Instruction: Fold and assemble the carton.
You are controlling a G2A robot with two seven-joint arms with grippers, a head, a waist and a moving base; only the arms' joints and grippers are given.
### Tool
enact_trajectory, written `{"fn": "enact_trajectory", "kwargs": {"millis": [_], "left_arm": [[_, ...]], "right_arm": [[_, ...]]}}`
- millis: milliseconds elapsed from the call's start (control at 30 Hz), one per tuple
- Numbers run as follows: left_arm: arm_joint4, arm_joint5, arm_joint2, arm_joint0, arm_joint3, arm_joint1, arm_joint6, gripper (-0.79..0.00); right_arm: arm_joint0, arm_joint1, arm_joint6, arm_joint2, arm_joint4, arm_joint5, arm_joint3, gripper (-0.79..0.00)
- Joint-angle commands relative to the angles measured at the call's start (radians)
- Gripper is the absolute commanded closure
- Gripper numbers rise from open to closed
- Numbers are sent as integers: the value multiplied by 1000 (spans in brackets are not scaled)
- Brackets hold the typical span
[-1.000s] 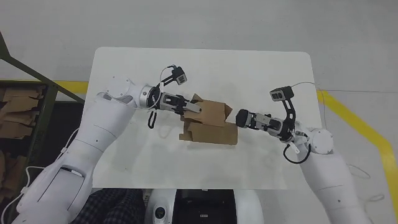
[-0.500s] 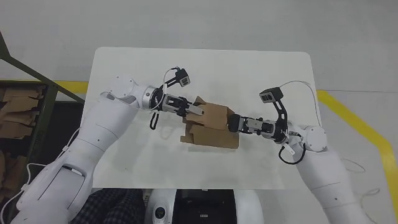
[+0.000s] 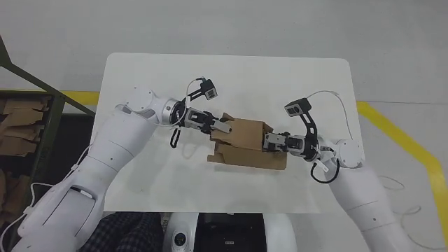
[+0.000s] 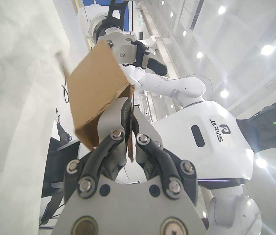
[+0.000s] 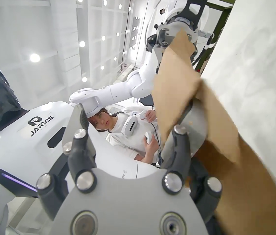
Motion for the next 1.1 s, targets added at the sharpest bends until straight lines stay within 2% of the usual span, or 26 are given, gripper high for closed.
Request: {"fn": "enact_trajectory", "kwargs": {"millis": [0,367,433,700,833,867,900,933,967,1000,1067], "left_arm": [[9,-5,1,-1,1,1,5,0],[33,-8,7,-6,-4,6,8,0],[34,-8,8,-6,-2,8,8,0],[33,-7,10,-7,-3,13,7,0],[28,-3,11,-6,-5,15,4,0],[27,-3,11,-6,-6,16,3,-43],[25,-2,11,-6,-7,16,3,-123],[19,-3,10,-5,-8,16,3,-317],[17,-4,9,-5,-8,17,4,-730],[17,-5,9,-5,-10,17,5,-785],[11,-3,7,-4,-14,19,3,-785]], "right_arm": [[8,-2,1,-10,3,2,17,-382],[36,-4,-38,-32,-70,8,44,-351],[38,-4,-43,-32,-82,11,43,-305],[42,-2,-48,-42,-112,18,42,0],[43,-1,-55,-46,-129,22,44,0],[44,-1,-58,-47,-133,23,44,0],[44,-1,-62,-47,-137,25,46,0],[44,-1,-66,-48,-141,26,46,0],[44,0,-72,-48,-147,28,45,0],[44,0,-80,-49,-152,30,44,0],[44,0,-91,-48,-160,33,45,0]]}}
